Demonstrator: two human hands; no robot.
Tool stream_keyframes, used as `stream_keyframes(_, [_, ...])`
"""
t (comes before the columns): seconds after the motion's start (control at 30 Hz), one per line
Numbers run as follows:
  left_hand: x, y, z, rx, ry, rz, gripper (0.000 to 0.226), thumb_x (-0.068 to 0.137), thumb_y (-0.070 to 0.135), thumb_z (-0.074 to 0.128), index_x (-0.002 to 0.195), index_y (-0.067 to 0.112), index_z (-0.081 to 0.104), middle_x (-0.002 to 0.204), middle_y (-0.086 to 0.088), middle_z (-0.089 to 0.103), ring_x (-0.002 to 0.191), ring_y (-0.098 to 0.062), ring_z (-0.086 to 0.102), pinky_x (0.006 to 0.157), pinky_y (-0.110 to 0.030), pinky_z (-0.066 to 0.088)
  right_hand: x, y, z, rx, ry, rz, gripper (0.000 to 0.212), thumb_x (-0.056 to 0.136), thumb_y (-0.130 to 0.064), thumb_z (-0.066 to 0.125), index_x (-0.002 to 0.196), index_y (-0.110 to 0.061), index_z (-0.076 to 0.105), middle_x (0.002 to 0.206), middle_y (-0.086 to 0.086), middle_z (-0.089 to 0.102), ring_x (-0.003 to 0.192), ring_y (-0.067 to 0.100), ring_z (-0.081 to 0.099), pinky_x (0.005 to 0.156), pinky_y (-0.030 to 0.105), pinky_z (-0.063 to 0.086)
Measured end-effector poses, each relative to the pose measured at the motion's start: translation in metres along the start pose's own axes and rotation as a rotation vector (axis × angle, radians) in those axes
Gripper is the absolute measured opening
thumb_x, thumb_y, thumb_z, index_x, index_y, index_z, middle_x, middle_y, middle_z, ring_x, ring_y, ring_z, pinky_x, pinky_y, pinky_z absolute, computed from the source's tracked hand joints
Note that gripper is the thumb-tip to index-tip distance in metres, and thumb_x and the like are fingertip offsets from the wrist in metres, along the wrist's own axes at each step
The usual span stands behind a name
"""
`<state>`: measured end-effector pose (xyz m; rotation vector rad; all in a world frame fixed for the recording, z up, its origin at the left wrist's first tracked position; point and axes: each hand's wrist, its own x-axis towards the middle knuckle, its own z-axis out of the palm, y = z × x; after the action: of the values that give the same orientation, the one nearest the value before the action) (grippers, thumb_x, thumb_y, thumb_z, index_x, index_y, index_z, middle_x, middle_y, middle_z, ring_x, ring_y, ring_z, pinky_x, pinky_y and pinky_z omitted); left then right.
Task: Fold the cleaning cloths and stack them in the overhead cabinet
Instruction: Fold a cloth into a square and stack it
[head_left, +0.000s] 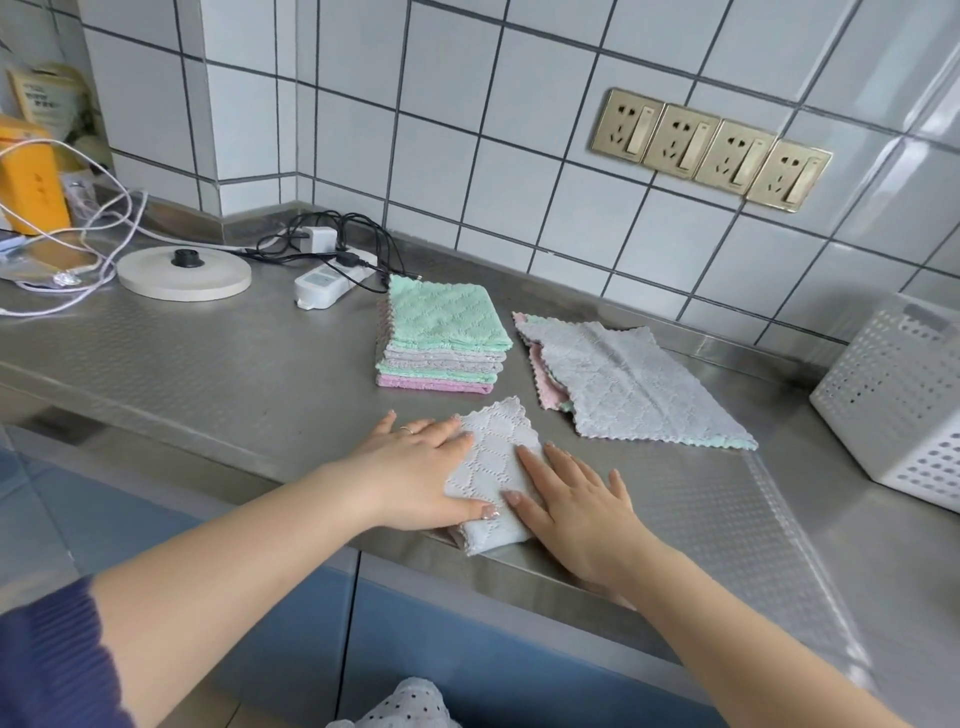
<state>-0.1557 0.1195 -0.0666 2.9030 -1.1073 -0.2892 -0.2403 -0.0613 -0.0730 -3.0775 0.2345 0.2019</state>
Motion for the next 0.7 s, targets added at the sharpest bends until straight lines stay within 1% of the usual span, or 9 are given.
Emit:
stream_keyframes(0.1, [-0.001,0.004,-0.010,0.023,0.085,-0.023,0.076,0.082,0.073,0.034,0.144,0.029,0.030,0.155,-0.001,0.022,0.140,-0.026,0.023,0.113,-0.043,0.018,-0.013,0.012,-0.014,-0.051,0.152,0.062,0.058,0.090,-0.061,0.033,0.143,-0.037,0.028,0.147,-0.004,0.032,0.137,0.019,0.028,0.112,0.043,0.022])
stream_keyframes(0.2, [-0.004,0.008,-0.014,-0.045,0.111,-0.034,0.059,0.086,0.064,0.040,0.131,0.028,0.050,0.136,-0.003,0.045,0.125,-0.025,0.042,0.102,-0.037,0.035,-0.030,0.028,-0.024,0.003,0.295,0.075,0.047,0.090,-0.055,0.043,0.133,-0.035,0.045,0.119,-0.010,0.053,0.112,0.013,0.052,0.092,0.030,0.043])
stream_keyframes(0.27, [-0.008,0.012,-0.015,-0.136,0.095,-0.023,0.054,0.087,0.059,0.044,0.123,0.020,0.056,0.121,-0.002,0.049,0.114,-0.024,0.049,0.089,-0.030,0.040,-0.038,0.033,-0.024,0.120,0.215,0.101,0.043,0.090,-0.052,0.046,0.129,-0.035,0.046,0.103,-0.014,0.058,0.092,0.009,0.056,0.076,0.025,0.043])
stream_keyframes(0.33, [-0.013,0.019,-0.016,-0.227,0.083,0.001,0.050,0.089,0.054,0.047,0.113,0.011,0.058,0.112,-0.004,0.050,0.104,-0.024,0.052,0.076,-0.026,0.037,-0.041,0.034,-0.020,0.205,0.133,0.120,0.046,0.089,-0.051,0.049,0.132,-0.035,0.043,0.105,-0.013,0.058,0.088,0.009,0.055,0.073,0.023,0.040])
stream_keyframes(0.4, [-0.019,0.022,-0.018,-0.263,0.068,0.016,0.050,0.089,0.053,0.048,0.122,0.016,0.057,0.119,-0.003,0.052,0.106,-0.022,0.053,0.082,-0.027,0.042,-0.040,0.035,-0.017,0.316,0.138,0.126,0.048,0.088,-0.045,0.056,0.133,-0.034,0.043,0.108,-0.011,0.057,0.088,0.007,0.055,0.075,0.021,0.041])
stream_keyframes(0.5, [-0.023,0.022,-0.017,-0.313,0.052,0.008,0.049,0.089,0.052,0.049,0.129,0.023,0.054,0.118,-0.001,0.054,0.103,-0.017,0.054,0.087,-0.027,0.044,-0.035,0.031,-0.014,0.693,0.238,0.169,0.042,0.085,-0.026,0.066,0.124,-0.030,0.052,0.102,-0.010,0.057,0.085,0.007,0.060,0.075,0.022,0.048])
stream_keyframes(0.57, [-0.022,0.018,-0.012,-0.384,0.076,0.011,0.033,0.089,0.049,0.051,0.109,0.026,0.062,0.106,-0.005,0.056,0.084,-0.015,0.051,0.074,-0.026,0.040,-0.031,0.025,-0.016,1.101,0.246,0.222,0.036,0.085,-0.012,0.066,0.115,-0.031,0.057,0.110,0.002,0.061,0.088,0.015,0.065,0.074,0.028,0.055])
stream_keyframes(0.63, [-0.019,0.012,-0.009,-0.448,0.138,0.009,0.019,0.089,0.046,0.052,0.091,0.028,0.057,0.098,-0.004,0.054,0.076,-0.014,0.046,0.069,-0.026,0.035,-0.030,0.020,-0.023,1.536,0.182,0.229,0.035,0.087,0.002,0.059,0.114,-0.021,0.058,0.112,0.015,0.065,0.081,0.022,0.068,0.065,0.029,0.058])
stream_keyframes(0.7, [-0.017,0.007,-0.008,-0.556,0.152,0.000,0.022,0.090,0.041,0.053,0.110,0.031,0.057,0.109,0.006,0.053,0.087,-0.011,0.054,0.079,-0.025,0.041,-0.029,0.018,-0.033,1.780,0.104,0.209,0.035,0.089,0.007,0.052,0.117,-0.014,0.057,0.105,0.021,0.065,0.072,0.024,0.067,0.057,0.028,0.057])
